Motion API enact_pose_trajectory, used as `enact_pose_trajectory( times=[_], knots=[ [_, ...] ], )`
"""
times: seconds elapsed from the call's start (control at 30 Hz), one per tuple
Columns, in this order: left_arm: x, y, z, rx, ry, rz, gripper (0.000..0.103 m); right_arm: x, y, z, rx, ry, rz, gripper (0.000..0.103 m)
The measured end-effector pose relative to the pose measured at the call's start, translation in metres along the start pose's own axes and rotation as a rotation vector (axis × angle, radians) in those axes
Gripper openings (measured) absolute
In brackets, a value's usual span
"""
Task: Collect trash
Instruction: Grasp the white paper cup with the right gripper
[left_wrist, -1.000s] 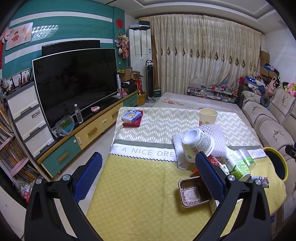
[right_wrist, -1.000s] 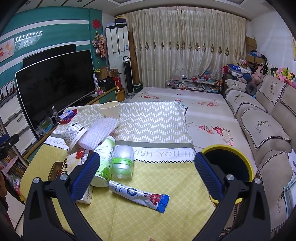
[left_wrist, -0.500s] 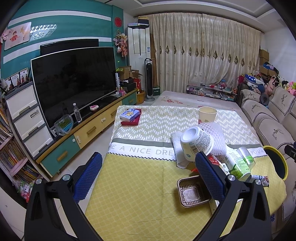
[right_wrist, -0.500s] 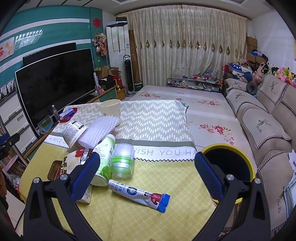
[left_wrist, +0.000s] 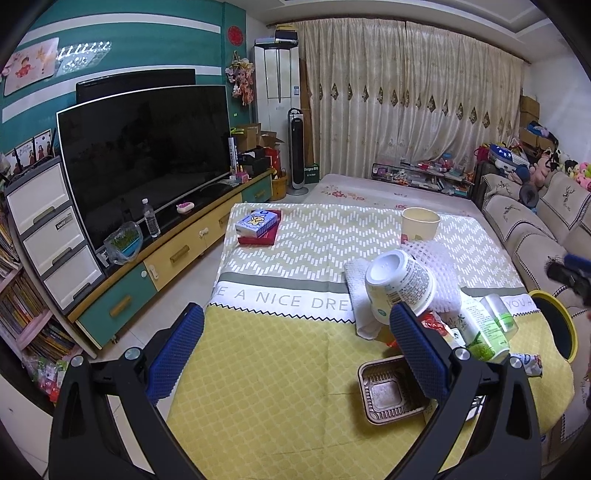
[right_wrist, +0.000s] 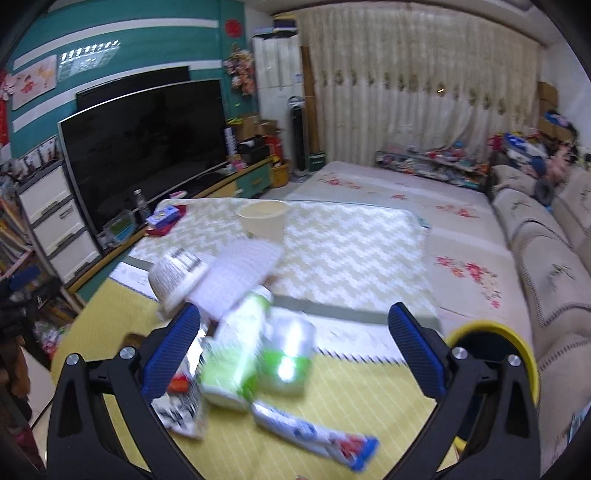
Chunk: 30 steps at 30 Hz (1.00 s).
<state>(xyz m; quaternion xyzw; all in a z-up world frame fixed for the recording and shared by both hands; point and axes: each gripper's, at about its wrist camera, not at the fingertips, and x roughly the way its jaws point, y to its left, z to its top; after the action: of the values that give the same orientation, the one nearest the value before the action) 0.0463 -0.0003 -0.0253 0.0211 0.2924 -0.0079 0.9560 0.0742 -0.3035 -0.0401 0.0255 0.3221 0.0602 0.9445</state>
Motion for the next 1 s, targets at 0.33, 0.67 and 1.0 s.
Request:
enact_pose_trajectory(
  times=[0.33, 0.67, 1.0],
  knots=[
    [0.014, -0.006, 0.015, 0.017, -0.007, 0.0, 0.099, 0.14, 0.0, 0.116, 0.047, 0.249, 0.074, 0.054],
    [0.032, -0.007, 0.019, 0.033, 0.023, -0.02, 0.099, 0.235, 0.0, 0.129, 0.044, 0.47, -0.038, 0.018],
    [0.03, -0.011, 0.019, 0.039, 0.013, -0.037, 0.099, 0.191, -0.027, 0.146, 0.138, 0.364, 0.053, 0.004]
  ],
)
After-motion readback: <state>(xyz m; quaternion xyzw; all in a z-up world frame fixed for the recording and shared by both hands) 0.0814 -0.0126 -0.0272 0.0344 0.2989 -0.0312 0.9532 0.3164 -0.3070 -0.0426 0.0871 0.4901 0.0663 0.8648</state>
